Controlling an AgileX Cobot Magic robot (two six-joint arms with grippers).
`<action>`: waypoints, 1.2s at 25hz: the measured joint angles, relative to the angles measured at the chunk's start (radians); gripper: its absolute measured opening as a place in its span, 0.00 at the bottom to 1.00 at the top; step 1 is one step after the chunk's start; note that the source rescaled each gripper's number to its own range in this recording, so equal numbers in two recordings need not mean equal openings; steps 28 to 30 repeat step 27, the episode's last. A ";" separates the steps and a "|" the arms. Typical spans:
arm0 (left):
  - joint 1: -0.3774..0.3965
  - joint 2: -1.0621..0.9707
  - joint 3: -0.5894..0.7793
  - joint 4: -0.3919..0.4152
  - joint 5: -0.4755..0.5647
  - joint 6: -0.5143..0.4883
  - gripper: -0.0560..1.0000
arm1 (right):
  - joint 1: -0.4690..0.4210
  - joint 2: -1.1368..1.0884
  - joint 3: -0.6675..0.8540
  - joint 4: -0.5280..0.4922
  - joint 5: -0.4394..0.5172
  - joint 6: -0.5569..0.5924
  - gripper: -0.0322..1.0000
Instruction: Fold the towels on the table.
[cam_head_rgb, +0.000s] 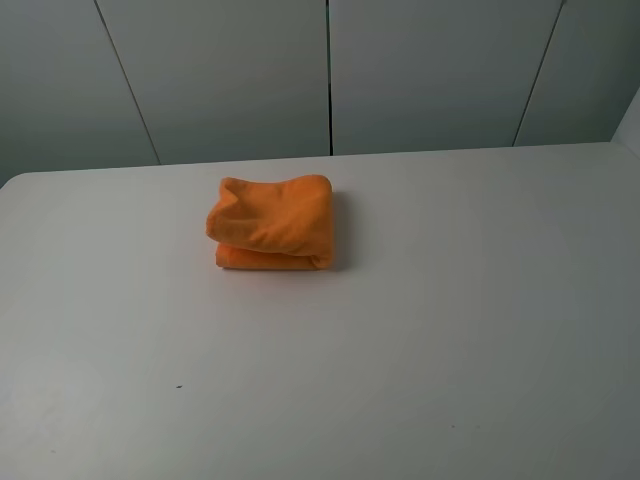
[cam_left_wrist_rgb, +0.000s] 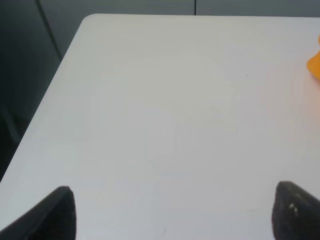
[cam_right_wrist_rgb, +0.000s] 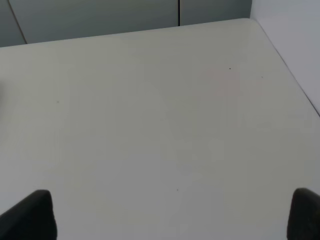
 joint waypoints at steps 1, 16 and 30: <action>0.000 0.000 0.000 0.000 0.000 0.000 1.00 | 0.000 0.000 0.000 0.000 0.000 0.000 1.00; 0.000 0.000 0.000 0.000 0.000 0.000 1.00 | 0.000 0.000 0.000 0.000 0.000 0.000 1.00; 0.000 0.000 0.000 0.000 0.000 0.000 1.00 | 0.000 0.000 0.000 0.089 -0.002 -0.149 1.00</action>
